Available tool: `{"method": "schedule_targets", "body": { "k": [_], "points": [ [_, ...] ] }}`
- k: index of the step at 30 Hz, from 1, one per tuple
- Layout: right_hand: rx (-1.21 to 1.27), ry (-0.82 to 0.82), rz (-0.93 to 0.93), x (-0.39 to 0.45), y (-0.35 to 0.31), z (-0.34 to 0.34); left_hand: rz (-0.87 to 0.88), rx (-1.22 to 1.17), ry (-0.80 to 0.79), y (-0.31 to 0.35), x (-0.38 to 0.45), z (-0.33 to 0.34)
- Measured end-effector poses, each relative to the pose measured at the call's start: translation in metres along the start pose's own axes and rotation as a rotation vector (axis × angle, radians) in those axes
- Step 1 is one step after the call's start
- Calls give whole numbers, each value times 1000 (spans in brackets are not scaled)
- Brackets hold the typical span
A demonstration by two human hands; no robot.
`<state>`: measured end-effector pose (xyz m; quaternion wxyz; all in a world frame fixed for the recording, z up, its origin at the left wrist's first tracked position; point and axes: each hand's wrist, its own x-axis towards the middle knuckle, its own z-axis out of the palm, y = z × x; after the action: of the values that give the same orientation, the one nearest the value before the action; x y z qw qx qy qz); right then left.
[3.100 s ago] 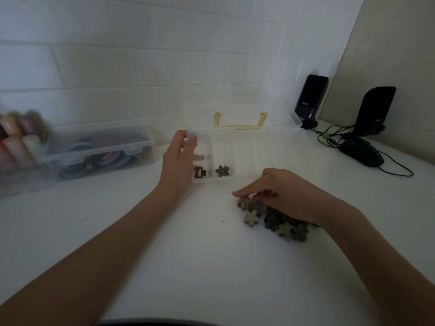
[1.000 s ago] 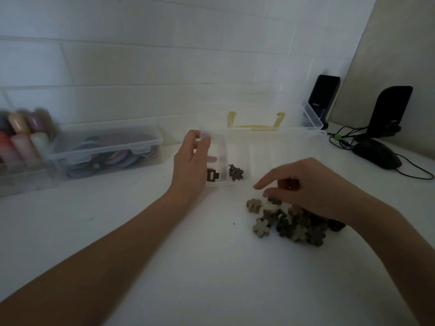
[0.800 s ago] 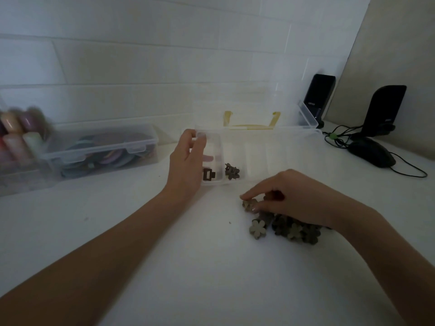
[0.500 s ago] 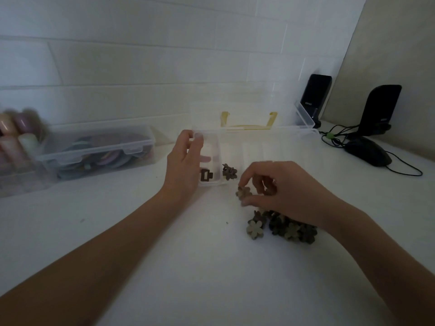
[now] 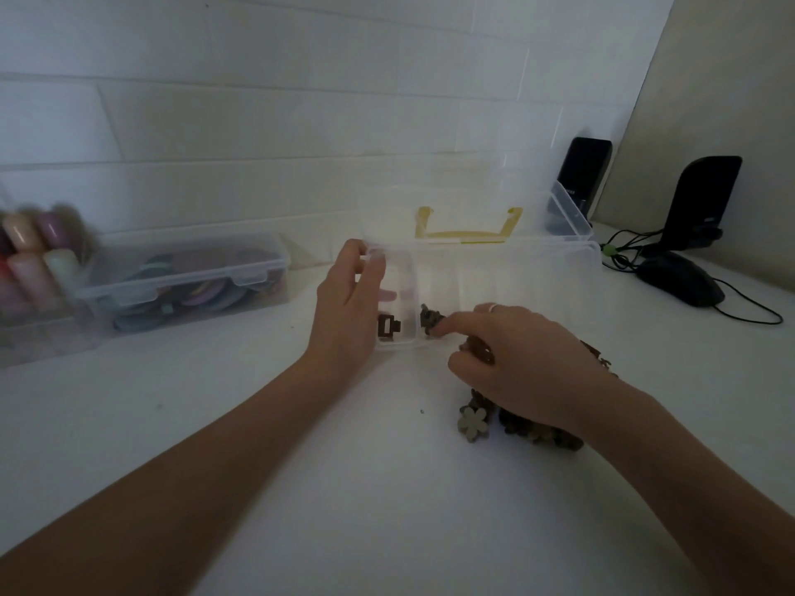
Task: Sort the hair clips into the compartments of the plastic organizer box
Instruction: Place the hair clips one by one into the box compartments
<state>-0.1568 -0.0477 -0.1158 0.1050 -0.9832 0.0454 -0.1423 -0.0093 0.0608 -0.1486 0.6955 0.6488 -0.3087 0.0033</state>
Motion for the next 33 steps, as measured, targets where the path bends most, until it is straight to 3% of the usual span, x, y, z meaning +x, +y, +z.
{"method": "schedule_targets", "body": {
  "k": [8,16,25,29,33],
  "points": [
    [50,53,75,-1,6,-2,27,17,-21,-1,-3,0],
    [-66,-22,99,1,1,-1,49,28,-38,2,-5,1],
    [72,13,95,1,5,1,51,33,-33,1,-4,0],
    [269,210,56,1,4,-3,47,30,-32,1,-4,0],
    [267,393,-8,2,3,-1,44,31,-35,2,-5,1]
  ]
}}
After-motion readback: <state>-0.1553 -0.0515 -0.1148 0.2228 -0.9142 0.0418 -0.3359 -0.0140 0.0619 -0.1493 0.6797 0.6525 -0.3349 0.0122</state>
